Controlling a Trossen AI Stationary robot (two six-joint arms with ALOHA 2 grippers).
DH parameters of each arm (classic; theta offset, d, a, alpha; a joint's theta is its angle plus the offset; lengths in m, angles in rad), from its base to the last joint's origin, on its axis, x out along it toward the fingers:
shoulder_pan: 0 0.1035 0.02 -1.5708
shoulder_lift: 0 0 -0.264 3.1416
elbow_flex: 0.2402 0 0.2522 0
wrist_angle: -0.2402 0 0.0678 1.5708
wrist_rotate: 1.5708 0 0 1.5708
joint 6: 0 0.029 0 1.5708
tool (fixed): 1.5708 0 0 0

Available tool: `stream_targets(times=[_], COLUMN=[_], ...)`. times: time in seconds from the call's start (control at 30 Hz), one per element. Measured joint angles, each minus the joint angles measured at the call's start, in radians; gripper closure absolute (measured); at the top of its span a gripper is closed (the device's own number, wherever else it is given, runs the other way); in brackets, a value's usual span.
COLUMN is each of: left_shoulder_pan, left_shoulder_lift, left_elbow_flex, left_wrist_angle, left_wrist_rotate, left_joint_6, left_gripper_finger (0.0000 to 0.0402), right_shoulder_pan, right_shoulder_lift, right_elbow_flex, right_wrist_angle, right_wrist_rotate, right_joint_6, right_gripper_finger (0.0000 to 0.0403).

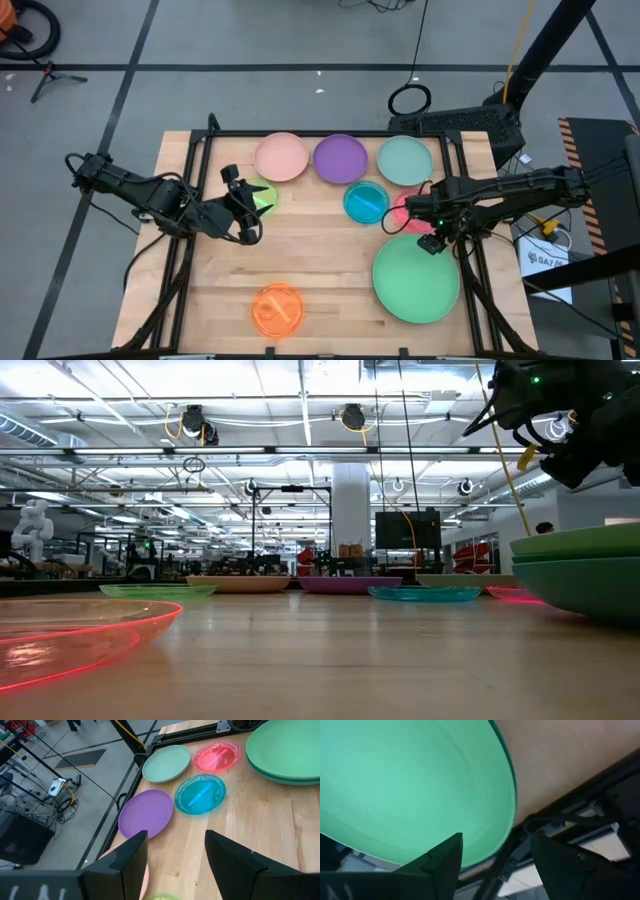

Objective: Stack plastic plates
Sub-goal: Stack the purple plate on top of the light green plate

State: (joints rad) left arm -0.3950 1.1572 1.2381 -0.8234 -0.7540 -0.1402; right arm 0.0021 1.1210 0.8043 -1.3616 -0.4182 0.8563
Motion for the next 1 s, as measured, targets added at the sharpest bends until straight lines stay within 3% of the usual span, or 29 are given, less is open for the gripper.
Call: stream_targets(times=[0.37,0.77,1.0], left_shoulder_pan=[-0.002,-0.021,-0.021], left_shoulder_lift=[0.0,0.0,0.001], left_elbow_flex=[-0.02,-0.155,-0.233], left_wrist_angle=[-0.063,-0.063,-0.045], left_wrist_rotate=[0.0,0.012,0.022], left_joint_6=[-0.065,-0.184,-0.147], left_gripper_finger=[0.0199,0.0199,0.0199], right_shoulder_pan=[0.086,0.137,0.129], right_shoulder_lift=[0.0,0.0,0.014], right_elbow_flex=[0.0,0.0,0.0], right_wrist_angle=[0.323,0.652,0.909], right_wrist_rotate=[0.138,0.491,0.631], right_joint_6=[0.052,0.008,-0.09], right_gripper_finger=[0.0211,0.0254,0.0259])
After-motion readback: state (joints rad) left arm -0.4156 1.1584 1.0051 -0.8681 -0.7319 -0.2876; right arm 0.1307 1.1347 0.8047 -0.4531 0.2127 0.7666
